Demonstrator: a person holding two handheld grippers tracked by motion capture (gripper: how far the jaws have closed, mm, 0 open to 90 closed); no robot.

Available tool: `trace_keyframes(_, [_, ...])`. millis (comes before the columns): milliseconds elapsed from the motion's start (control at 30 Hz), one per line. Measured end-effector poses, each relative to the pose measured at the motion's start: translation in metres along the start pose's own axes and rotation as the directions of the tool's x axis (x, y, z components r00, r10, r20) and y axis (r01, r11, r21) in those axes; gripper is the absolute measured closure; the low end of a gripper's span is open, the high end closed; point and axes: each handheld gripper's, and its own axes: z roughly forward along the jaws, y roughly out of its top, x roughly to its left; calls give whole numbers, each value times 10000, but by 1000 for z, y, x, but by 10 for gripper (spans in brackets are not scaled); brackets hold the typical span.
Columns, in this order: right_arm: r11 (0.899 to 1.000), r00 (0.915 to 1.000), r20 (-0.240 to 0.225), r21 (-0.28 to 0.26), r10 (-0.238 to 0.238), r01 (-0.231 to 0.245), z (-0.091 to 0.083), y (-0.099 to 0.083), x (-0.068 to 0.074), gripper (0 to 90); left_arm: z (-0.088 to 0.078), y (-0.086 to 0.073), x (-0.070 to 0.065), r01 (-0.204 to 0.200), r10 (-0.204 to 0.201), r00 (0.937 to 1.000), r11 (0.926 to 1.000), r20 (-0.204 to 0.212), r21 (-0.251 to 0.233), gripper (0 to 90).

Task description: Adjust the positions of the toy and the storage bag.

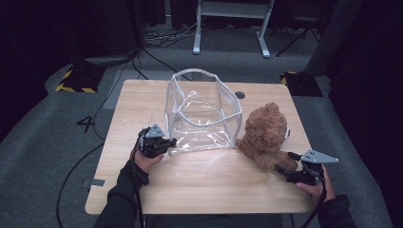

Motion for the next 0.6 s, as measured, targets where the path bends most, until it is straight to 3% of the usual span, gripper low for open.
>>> trace_keyframes(200, [9998,9998,-50,-5,-199,199,3,5,9,206,-14,-13,-8,79,-79,9993,10000,360,-6,868])
trace_keyframes(600, [9994,9997,108,263,-232,229,8,3,10,223,-47,-42,-28,-178,169,9948,9998,1001,86,868])
